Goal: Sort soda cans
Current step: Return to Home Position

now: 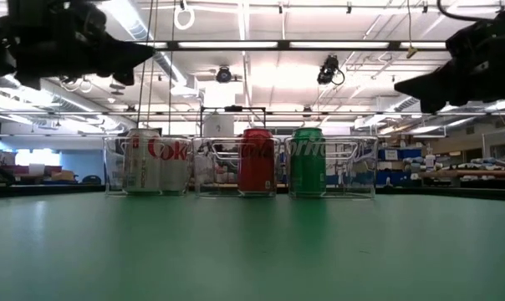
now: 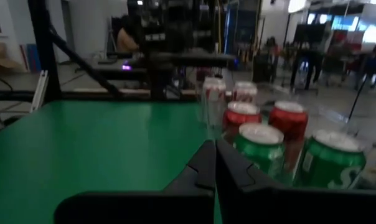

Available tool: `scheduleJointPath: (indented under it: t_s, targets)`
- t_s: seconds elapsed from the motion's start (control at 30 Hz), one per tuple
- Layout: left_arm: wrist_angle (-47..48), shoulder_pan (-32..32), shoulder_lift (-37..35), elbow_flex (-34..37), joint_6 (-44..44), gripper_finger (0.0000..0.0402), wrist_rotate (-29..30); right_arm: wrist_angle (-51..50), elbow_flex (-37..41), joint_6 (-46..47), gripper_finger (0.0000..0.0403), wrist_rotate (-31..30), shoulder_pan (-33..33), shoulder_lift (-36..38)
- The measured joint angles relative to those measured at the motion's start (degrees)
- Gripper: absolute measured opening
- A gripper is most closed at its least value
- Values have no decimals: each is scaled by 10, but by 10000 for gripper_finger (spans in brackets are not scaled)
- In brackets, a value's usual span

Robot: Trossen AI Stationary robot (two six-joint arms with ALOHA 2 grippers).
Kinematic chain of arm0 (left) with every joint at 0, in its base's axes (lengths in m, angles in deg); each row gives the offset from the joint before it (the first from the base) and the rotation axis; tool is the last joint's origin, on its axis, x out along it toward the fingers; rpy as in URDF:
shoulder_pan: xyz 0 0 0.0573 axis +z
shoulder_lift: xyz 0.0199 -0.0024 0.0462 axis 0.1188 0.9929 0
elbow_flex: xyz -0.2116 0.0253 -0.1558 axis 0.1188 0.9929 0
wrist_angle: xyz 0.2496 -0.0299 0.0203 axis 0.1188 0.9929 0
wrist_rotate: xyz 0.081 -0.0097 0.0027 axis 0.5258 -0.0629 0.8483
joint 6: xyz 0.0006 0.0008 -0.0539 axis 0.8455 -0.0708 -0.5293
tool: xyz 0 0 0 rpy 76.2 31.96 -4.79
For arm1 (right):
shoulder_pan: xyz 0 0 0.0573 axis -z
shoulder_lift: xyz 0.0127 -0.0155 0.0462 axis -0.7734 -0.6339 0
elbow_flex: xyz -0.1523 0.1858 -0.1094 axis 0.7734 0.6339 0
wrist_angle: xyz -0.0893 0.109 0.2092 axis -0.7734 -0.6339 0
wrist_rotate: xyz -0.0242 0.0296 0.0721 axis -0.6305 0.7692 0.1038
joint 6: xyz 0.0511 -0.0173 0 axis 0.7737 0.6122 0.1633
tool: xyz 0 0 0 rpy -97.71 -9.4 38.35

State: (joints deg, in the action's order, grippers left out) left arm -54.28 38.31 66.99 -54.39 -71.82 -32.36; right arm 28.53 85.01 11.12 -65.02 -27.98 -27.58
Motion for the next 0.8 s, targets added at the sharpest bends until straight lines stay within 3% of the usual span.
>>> scheduleJointPath:
  t_s: [0.2, 0.47, 0.6, 0.8]
  targets:
    - [26, 0, -112, 56, -28, 0, 0, -14, -4, 28, 0, -8, 0, 14]
    - [248, 0, -308, 64, -24, 0, 5, -10, 0, 69, 0, -75, -8, 13]
    - [273, 0, -304, 63, -31, 0, -1, -9, 3, 81, 0, -131, -40, 11]
    - [173, -10, -309, 86, -81, 0, 29, -4, 3, 67, 0, -225, -102, 10]
